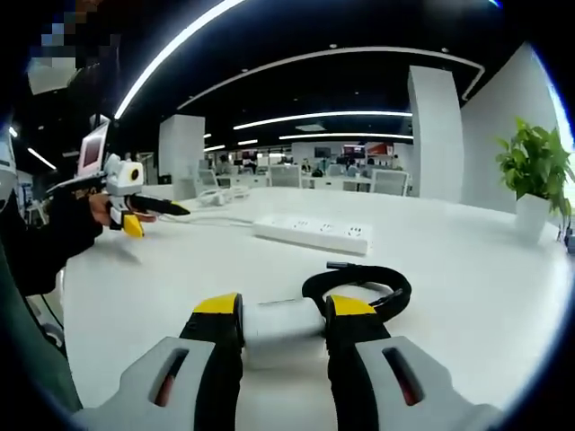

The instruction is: Straighten the power strip on the desk, plug the charger into it

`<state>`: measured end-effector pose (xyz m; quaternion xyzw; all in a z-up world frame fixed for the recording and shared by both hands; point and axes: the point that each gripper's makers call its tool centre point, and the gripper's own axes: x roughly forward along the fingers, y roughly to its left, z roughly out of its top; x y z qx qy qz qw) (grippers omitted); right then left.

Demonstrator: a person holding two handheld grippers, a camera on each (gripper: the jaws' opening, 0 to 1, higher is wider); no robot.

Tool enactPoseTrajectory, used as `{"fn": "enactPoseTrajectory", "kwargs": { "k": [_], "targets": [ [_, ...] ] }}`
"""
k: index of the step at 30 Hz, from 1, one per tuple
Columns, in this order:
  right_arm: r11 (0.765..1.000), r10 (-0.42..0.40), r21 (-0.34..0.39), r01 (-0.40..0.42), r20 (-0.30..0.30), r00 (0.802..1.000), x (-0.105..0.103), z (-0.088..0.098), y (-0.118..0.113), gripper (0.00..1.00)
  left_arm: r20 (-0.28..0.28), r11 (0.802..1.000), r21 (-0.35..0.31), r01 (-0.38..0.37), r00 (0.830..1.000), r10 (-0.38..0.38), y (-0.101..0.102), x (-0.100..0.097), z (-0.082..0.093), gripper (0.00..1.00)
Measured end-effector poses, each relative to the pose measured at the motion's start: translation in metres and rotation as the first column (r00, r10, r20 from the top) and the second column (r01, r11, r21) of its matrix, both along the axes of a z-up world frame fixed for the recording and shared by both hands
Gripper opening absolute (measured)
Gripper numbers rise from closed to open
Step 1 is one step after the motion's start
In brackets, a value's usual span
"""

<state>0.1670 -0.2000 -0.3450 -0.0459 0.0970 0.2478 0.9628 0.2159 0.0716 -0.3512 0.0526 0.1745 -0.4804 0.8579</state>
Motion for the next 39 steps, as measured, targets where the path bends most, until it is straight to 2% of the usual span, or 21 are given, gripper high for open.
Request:
{"fn": "enactPoseTrajectory", "kwargs": {
  "k": [5,15,30,39],
  "targets": [
    [0.998,-0.057,-0.004,0.057,0.0,0.998,0.003,0.0,0.001,0.36,-0.001,1.0,-0.006,0.002,1.0,-0.002,0.0,0.0,0.0,0.99],
    [0.992,-0.122,-0.008,0.122,-0.005,0.992,0.008,0.0,-0.002,0.36,0.012,1.0,-0.008,0.008,1.0,-0.008,0.005,-0.005,0.002,0.99],
    [0.96,-0.279,-0.022,0.279,-0.001,0.96,0.019,0.0,-0.003,0.36,0.018,1.0,-0.026,0.008,1.0,-0.008,0.009,-0.009,0.003,0.99],
    [0.944,-0.329,-0.016,0.328,-0.003,0.944,0.02,0.0,-0.004,0.36,0.028,0.999,-0.044,0.009,1.0,-0.008,0.008,-0.01,0.006,0.99]
  ]
}}
